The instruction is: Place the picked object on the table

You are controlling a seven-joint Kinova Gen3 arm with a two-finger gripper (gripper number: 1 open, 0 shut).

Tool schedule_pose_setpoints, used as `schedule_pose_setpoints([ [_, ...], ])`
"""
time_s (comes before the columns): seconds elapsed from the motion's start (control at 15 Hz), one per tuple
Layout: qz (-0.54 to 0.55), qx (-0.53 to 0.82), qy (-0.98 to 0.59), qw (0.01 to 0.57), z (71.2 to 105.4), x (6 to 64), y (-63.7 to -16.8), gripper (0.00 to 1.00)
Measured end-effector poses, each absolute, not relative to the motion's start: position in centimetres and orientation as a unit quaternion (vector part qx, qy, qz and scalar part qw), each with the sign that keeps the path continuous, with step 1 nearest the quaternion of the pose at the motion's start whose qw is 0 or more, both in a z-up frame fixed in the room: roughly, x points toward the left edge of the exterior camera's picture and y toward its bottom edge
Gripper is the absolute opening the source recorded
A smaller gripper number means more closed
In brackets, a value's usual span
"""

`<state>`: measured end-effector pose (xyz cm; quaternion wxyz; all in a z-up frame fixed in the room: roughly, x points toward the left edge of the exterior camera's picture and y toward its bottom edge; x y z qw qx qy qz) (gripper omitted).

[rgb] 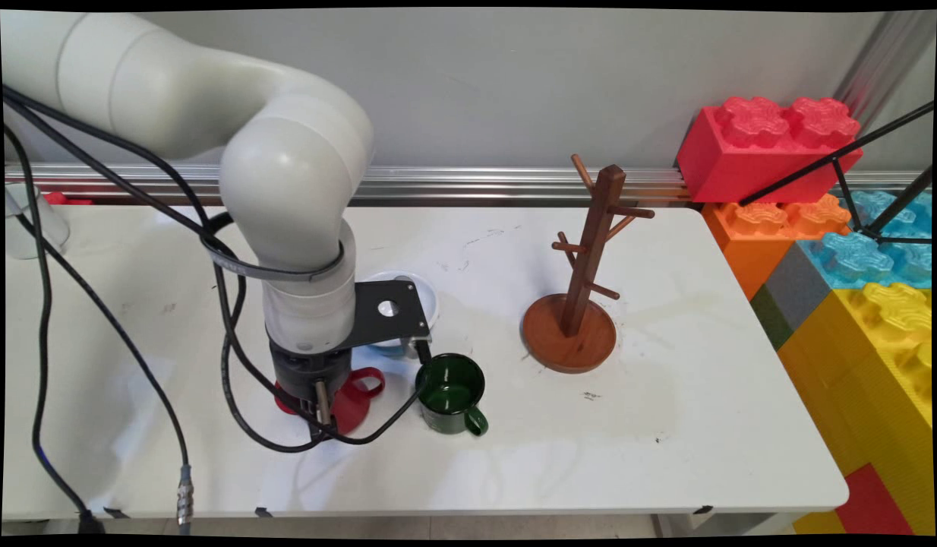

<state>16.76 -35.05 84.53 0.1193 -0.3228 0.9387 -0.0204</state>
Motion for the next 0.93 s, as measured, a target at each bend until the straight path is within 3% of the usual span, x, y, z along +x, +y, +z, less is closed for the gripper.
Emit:
schedule_pose_setpoints([
  [0.33,-0.024,-0.329,0.936,0.120,83.7,16.5,-35.4,0.00],
  [0.4,-0.024,-0.331,0.936,0.119,83.6,16.4,-35.4,1.00],
  [0.93,-0.023,-0.343,0.934,0.103,83.1,15.9,-35.6,1.00],
])
